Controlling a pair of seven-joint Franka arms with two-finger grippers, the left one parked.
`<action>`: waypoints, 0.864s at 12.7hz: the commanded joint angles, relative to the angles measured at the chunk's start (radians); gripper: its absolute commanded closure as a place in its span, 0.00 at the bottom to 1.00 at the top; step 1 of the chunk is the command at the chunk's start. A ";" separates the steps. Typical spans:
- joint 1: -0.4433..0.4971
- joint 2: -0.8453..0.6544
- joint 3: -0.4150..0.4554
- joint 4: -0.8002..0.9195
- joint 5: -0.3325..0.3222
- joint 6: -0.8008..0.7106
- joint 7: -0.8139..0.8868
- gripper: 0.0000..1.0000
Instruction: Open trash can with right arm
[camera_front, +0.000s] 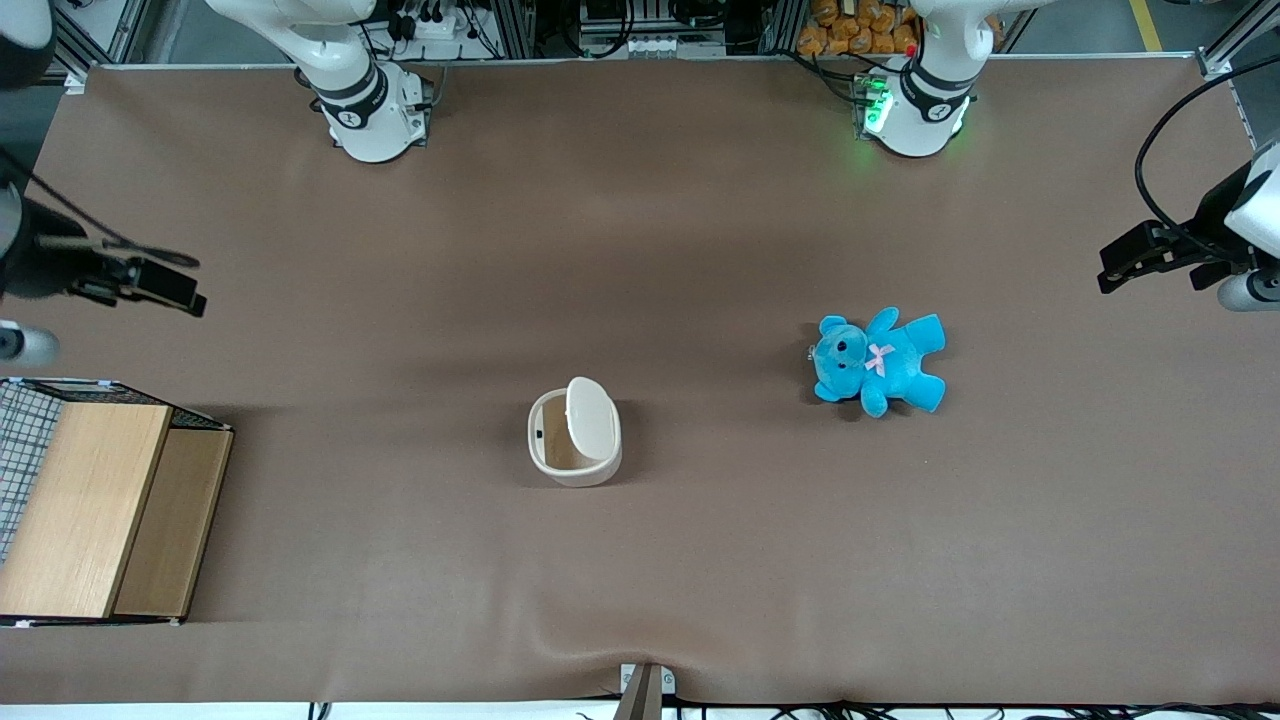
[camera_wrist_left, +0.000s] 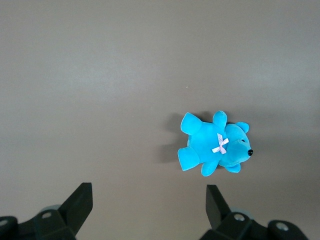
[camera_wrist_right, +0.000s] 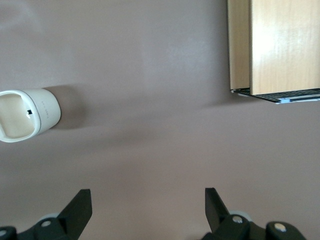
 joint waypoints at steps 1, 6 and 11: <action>0.007 -0.209 -0.068 -0.308 0.004 0.125 -0.086 0.00; 0.009 -0.223 -0.138 -0.294 -0.004 0.126 -0.143 0.00; 0.007 -0.206 -0.155 -0.255 -0.024 0.127 -0.163 0.00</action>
